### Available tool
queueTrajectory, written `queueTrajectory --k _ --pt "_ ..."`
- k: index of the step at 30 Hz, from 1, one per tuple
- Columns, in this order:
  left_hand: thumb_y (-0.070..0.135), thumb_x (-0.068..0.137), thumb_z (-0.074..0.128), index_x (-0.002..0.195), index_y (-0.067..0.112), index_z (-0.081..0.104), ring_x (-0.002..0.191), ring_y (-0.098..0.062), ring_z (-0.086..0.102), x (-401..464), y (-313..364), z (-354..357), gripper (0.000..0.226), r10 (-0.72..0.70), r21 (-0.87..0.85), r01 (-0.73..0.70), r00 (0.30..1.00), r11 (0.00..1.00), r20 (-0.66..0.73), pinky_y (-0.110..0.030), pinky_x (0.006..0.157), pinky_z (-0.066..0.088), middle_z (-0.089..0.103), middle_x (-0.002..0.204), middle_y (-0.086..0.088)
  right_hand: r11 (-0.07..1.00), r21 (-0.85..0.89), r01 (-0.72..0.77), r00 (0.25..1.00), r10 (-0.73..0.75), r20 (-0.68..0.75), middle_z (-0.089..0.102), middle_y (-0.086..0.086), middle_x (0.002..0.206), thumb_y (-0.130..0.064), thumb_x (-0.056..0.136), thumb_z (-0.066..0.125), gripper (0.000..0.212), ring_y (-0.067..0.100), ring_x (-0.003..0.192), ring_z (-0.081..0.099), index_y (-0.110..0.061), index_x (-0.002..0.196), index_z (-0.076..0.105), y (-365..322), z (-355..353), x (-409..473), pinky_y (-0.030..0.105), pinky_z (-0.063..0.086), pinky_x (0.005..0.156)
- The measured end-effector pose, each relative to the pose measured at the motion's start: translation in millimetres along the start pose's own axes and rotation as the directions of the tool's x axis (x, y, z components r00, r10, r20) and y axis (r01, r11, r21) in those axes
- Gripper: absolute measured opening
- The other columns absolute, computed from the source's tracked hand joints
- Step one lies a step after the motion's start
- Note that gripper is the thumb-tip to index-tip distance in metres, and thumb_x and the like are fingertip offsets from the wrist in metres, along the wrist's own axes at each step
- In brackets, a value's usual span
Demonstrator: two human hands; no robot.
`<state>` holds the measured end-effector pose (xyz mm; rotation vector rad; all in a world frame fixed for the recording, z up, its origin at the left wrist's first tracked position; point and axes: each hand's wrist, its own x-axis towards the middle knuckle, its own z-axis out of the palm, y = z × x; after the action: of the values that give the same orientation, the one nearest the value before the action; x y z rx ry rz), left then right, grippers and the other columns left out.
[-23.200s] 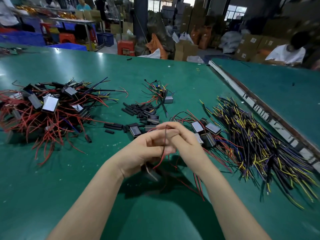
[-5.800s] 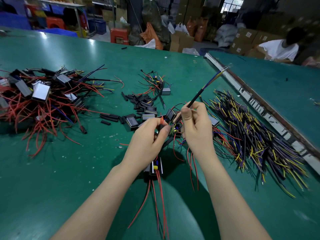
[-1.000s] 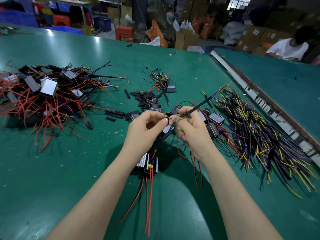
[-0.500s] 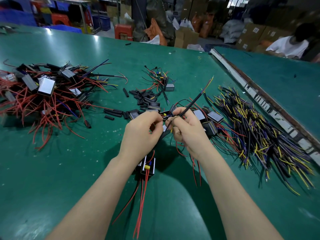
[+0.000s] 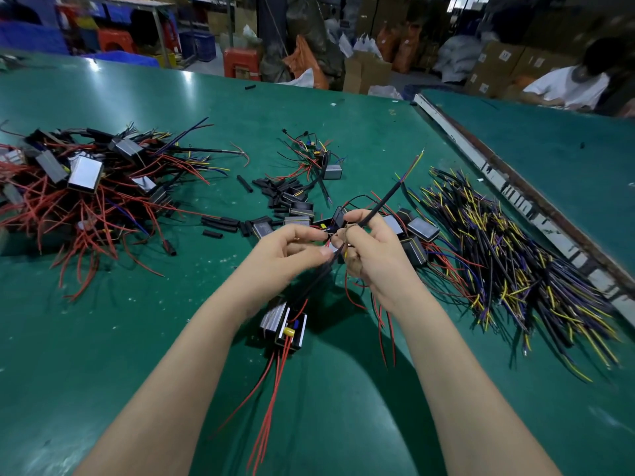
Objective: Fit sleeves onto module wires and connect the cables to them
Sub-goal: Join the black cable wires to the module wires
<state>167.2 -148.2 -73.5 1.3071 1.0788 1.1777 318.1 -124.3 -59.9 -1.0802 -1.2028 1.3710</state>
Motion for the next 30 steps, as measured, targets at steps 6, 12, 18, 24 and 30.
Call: queueTrajectory --k 6,12,18,24,30 --pt "0.005 0.080 0.070 0.094 0.016 0.063 0.078 -0.008 0.064 0.2 -2.4 0.4 0.019 0.022 -0.001 -0.022 1.000 1.000 0.017 -0.019 0.077 0.051 0.072 0.083 0.000 0.991 0.099 -0.088 0.996 0.088 0.000 0.057 -0.003 0.060 -0.001 0.092 0.039 0.020 0.007 0.037 0.027 -0.019 0.093 0.046 -4.2 0.1 0.7 0.014 0.017 0.038" --pt "0.004 0.079 0.071 0.096 0.015 0.061 0.079 -0.008 0.063 1.5 -4.1 1.9 0.022 0.022 -0.047 -0.020 0.999 0.999 0.035 -0.016 0.077 0.050 0.072 0.079 0.003 0.968 0.160 -0.193 0.981 0.189 0.038 0.057 0.000 0.061 0.001 0.091 0.036 0.020 0.004 0.029 0.023 -0.014 0.099 0.047 -5.1 -3.0 1.7 0.011 0.014 0.039" --pt "0.006 0.080 0.071 0.095 0.017 0.062 0.078 -0.007 0.063 2.6 -5.1 0.4 0.020 0.032 -0.023 -0.031 0.999 0.999 0.020 -0.015 0.076 0.049 0.071 0.077 0.005 0.969 0.115 -0.216 0.975 0.208 0.078 0.060 -0.001 0.059 -0.002 0.092 0.035 0.024 0.005 0.030 0.023 -0.013 0.106 0.052 -4.7 -6.3 1.2 0.014 0.013 0.042" --pt "0.008 0.078 0.074 0.097 0.017 0.060 0.073 -0.003 0.061 4.3 -4.5 0.7 0.025 0.049 -0.012 -0.050 0.999 0.999 -0.017 -0.015 0.072 0.047 0.069 0.072 0.010 0.984 0.086 -0.154 0.980 0.141 0.141 0.051 -0.002 0.057 -0.009 0.094 0.055 0.019 0.004 0.036 0.036 -0.017 0.082 0.068 -3.1 -4.8 0.5 0.013 0.028 0.036" --pt "0.011 0.078 0.075 0.101 0.019 0.054 0.072 -0.003 0.063 3.8 -5.8 1.2 0.032 0.052 0.006 -0.052 0.998 0.999 -0.021 -0.012 0.068 0.048 0.073 0.078 0.006 0.994 -0.112 -0.009 0.991 0.024 0.134 0.056 -0.005 0.066 -0.030 0.087 0.067 0.014 0.004 0.050 0.040 -0.028 0.076 0.077 1.8 -12.3 2.9 0.013 0.033 0.044"
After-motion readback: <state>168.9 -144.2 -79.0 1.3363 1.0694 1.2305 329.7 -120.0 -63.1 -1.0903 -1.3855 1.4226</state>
